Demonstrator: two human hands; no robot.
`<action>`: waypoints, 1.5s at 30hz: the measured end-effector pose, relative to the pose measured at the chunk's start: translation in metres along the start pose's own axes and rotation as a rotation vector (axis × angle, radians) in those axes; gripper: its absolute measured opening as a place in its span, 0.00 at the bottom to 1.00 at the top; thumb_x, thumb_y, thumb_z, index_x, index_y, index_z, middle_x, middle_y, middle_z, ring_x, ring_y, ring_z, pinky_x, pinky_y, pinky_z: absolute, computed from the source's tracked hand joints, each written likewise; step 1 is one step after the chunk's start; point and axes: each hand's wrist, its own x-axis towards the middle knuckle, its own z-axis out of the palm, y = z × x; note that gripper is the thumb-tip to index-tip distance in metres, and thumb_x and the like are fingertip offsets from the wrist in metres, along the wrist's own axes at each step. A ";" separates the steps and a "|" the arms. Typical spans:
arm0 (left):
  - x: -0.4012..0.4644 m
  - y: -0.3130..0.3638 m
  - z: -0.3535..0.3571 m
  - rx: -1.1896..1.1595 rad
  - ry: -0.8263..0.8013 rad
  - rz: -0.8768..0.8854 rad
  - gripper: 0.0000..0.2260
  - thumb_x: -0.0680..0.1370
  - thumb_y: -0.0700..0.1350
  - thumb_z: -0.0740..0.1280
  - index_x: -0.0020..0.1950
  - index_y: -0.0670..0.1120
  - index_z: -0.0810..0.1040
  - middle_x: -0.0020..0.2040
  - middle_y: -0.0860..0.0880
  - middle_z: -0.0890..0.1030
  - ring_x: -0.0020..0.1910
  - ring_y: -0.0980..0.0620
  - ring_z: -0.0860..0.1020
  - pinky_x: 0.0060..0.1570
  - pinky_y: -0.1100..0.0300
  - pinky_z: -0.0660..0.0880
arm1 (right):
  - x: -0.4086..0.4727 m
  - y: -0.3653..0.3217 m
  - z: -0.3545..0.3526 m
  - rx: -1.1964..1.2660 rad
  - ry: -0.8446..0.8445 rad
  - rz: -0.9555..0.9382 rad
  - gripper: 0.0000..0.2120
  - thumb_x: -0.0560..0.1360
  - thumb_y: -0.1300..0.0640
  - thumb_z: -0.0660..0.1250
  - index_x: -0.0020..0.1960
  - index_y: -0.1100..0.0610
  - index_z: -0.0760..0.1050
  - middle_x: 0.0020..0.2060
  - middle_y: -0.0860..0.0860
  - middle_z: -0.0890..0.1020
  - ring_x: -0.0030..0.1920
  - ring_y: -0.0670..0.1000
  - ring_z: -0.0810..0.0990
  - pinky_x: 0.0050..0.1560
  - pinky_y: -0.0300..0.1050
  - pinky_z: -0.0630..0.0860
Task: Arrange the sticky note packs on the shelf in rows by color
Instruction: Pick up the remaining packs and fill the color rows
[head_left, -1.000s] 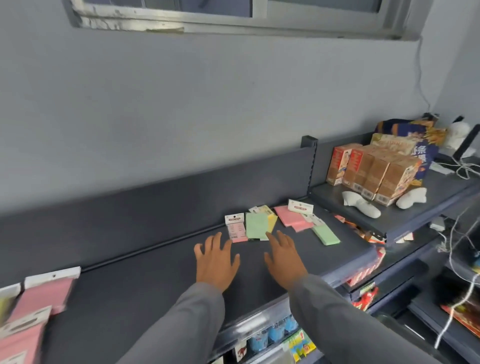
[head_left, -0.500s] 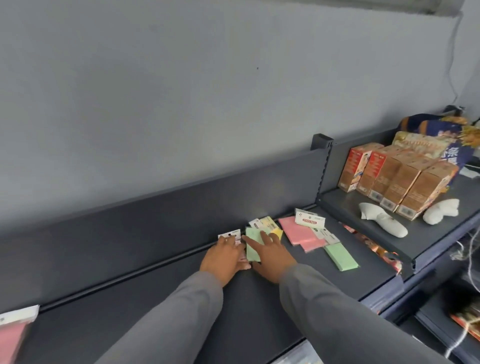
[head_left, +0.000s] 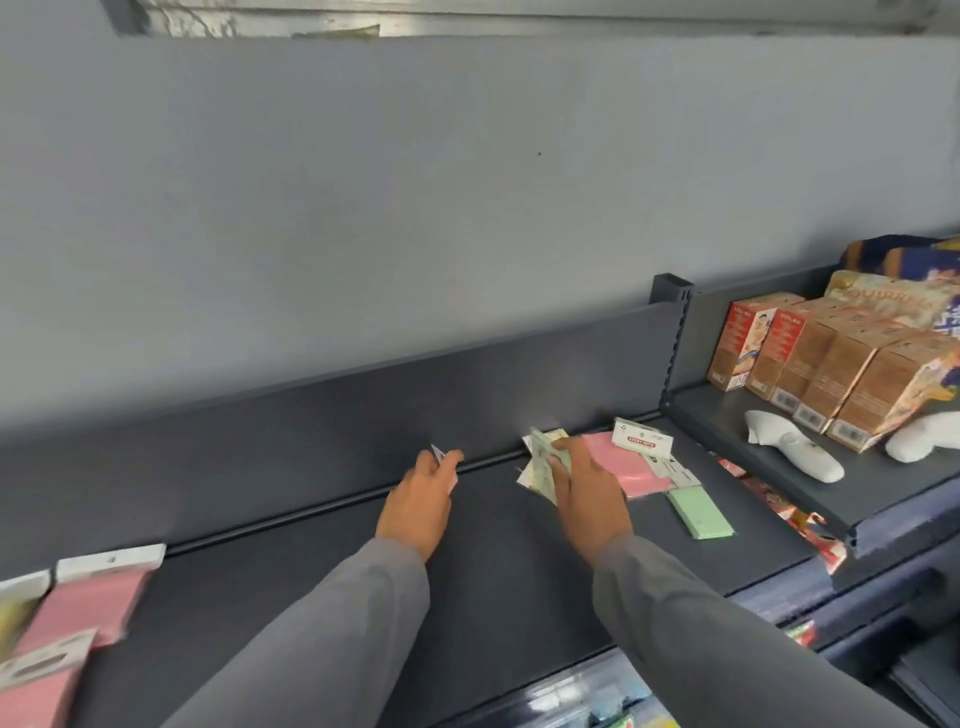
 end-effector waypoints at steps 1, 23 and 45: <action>-0.009 -0.001 -0.001 -0.020 -0.003 -0.020 0.25 0.77 0.33 0.60 0.70 0.53 0.65 0.59 0.45 0.69 0.48 0.42 0.77 0.45 0.47 0.76 | -0.004 -0.005 0.002 0.097 0.023 0.016 0.10 0.83 0.52 0.58 0.61 0.54 0.71 0.47 0.55 0.80 0.46 0.58 0.77 0.44 0.48 0.68; -0.220 -0.187 -0.127 -0.501 0.367 -0.213 0.11 0.76 0.48 0.74 0.54 0.45 0.80 0.57 0.53 0.72 0.55 0.60 0.74 0.55 0.69 0.71 | -0.130 -0.238 0.151 1.284 -0.830 0.458 0.28 0.81 0.42 0.59 0.62 0.67 0.78 0.57 0.65 0.82 0.49 0.60 0.80 0.57 0.57 0.79; -0.416 -0.453 -0.217 -0.501 0.390 -0.477 0.21 0.77 0.43 0.72 0.69 0.52 0.76 0.71 0.57 0.66 0.72 0.59 0.63 0.70 0.70 0.60 | -0.207 -0.485 0.323 0.916 -0.575 0.025 0.22 0.79 0.69 0.63 0.64 0.46 0.70 0.59 0.52 0.79 0.55 0.51 0.81 0.52 0.52 0.83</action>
